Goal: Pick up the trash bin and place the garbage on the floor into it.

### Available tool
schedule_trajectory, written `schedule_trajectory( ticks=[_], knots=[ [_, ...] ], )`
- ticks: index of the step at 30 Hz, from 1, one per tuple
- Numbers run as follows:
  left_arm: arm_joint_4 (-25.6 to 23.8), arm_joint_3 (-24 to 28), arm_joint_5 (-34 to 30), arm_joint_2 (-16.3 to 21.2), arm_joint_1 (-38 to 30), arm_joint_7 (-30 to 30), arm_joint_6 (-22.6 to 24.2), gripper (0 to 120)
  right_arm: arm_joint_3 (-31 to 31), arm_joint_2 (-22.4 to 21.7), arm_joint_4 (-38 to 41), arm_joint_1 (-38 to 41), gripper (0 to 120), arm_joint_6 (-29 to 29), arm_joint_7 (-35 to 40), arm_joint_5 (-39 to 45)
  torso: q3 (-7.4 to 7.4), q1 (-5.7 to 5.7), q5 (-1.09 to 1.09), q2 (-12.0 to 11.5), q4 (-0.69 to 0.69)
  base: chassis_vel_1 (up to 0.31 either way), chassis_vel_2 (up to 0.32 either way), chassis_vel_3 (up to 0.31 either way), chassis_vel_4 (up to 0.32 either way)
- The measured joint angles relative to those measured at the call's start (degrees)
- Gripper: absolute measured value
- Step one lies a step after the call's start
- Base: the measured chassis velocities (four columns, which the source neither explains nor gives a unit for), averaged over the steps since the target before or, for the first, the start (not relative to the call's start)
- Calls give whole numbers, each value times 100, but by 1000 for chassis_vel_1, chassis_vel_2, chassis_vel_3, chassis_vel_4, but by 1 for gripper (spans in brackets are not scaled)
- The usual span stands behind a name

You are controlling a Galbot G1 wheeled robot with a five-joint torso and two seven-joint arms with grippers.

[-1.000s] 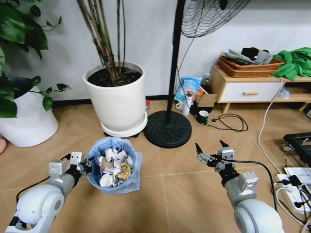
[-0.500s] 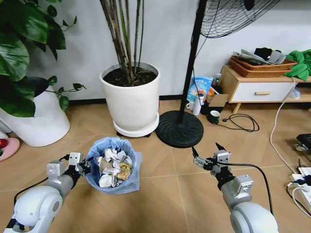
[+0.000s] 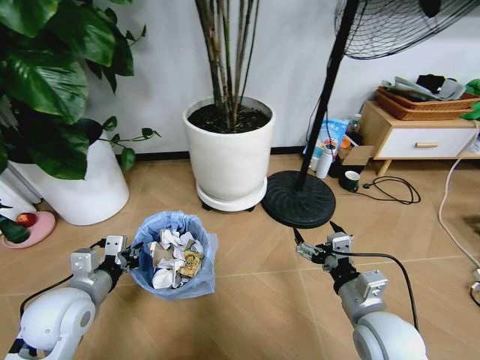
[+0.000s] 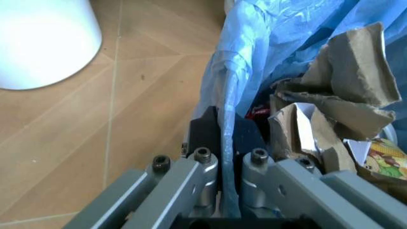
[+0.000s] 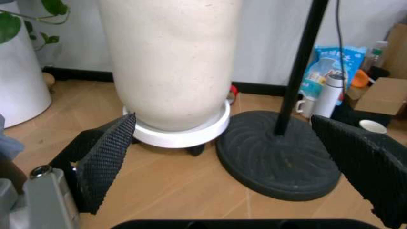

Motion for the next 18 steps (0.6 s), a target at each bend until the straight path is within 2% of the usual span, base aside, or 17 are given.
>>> schedule_trajectory(
  ticks=[18],
  knots=[
    [-40,-122,103,-91,117,101,-42,0,-88,-36,-37,-24,100,11,-3,-27,0,-1,0,0,1,157,162,-158,-158]
  ],
)
